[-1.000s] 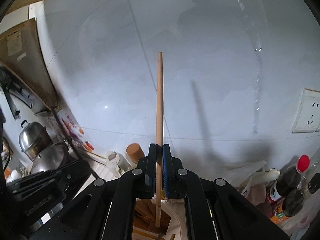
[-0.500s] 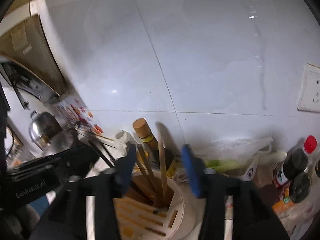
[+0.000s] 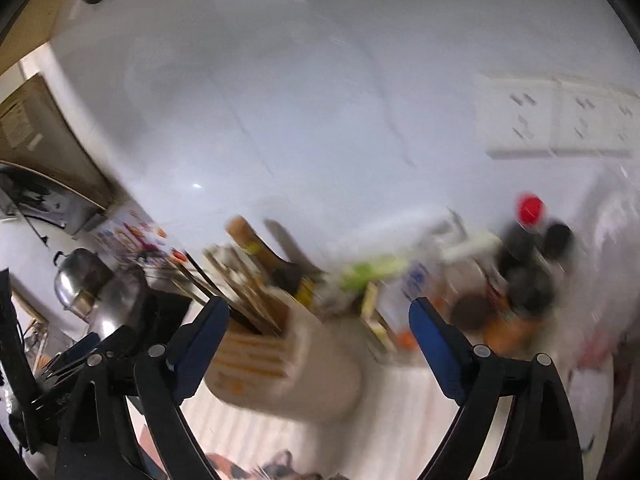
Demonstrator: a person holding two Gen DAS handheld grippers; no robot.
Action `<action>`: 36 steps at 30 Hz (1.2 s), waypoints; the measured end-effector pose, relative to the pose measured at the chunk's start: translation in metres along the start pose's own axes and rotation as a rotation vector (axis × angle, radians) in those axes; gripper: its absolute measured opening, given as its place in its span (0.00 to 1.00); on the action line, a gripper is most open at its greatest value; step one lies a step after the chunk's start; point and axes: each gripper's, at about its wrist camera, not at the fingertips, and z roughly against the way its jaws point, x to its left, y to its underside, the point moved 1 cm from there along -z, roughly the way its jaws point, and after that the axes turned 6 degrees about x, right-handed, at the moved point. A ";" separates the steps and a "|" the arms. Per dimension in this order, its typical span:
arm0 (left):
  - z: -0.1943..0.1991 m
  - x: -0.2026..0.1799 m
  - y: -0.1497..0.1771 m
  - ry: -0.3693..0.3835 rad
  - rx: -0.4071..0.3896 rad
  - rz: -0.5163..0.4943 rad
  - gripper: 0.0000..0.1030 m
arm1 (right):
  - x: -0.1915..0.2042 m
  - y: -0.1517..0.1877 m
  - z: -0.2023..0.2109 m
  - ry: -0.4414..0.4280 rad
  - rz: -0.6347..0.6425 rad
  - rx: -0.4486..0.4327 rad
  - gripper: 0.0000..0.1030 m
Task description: Organize utensils
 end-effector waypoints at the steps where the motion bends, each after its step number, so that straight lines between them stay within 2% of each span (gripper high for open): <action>1: -0.002 -0.002 0.007 -0.002 0.010 -0.005 1.00 | -0.008 0.008 0.000 0.014 -0.015 0.019 0.90; 6: -0.024 -0.020 0.059 0.022 0.114 -0.049 1.00 | -0.058 0.064 -0.004 0.083 -0.079 0.127 0.90; 8: -0.043 -0.034 0.088 0.020 0.179 -0.089 1.00 | -0.083 0.098 -0.011 0.129 -0.100 0.212 0.90; 10: -0.057 -0.047 0.112 0.022 0.230 -0.119 1.00 | -0.106 0.132 -0.023 0.163 -0.125 0.292 0.76; 11: -0.065 -0.053 0.126 0.020 0.257 -0.137 1.00 | -0.116 0.147 -0.028 0.177 -0.140 0.333 0.60; 12: -0.075 -0.060 0.140 0.007 0.288 -0.157 1.00 | -0.132 0.170 -0.038 0.196 -0.165 0.404 0.51; 14: -0.091 -0.069 0.162 0.003 0.346 -0.186 1.00 | -0.149 0.198 -0.054 0.207 -0.194 0.481 0.46; 17: -0.113 -0.083 0.193 -0.014 0.427 -0.229 1.00 | -0.169 0.237 -0.072 0.219 -0.221 0.576 0.45; 21: -0.125 -0.094 0.212 -0.032 0.467 -0.270 1.00 | -0.172 0.260 -0.083 0.216 -0.209 0.622 0.37; 26: -0.130 -0.098 0.224 -0.038 0.484 -0.286 1.00 | -0.162 0.264 -0.088 0.255 -0.150 0.639 0.28; 27: -0.130 -0.099 0.225 -0.037 0.485 -0.289 1.00 | -0.160 0.263 -0.089 0.241 -0.151 0.641 0.20; 29: -0.130 -0.101 0.226 -0.039 0.486 -0.294 1.00 | -0.153 0.265 -0.091 0.245 -0.128 0.644 0.19; 32: -0.131 -0.107 0.227 -0.041 0.485 -0.303 1.00 | -0.144 0.262 -0.093 0.281 -0.085 0.637 0.05; 36: -0.127 -0.122 0.233 -0.024 0.485 -0.334 1.00 | -0.143 0.260 -0.089 0.342 -0.071 0.637 0.05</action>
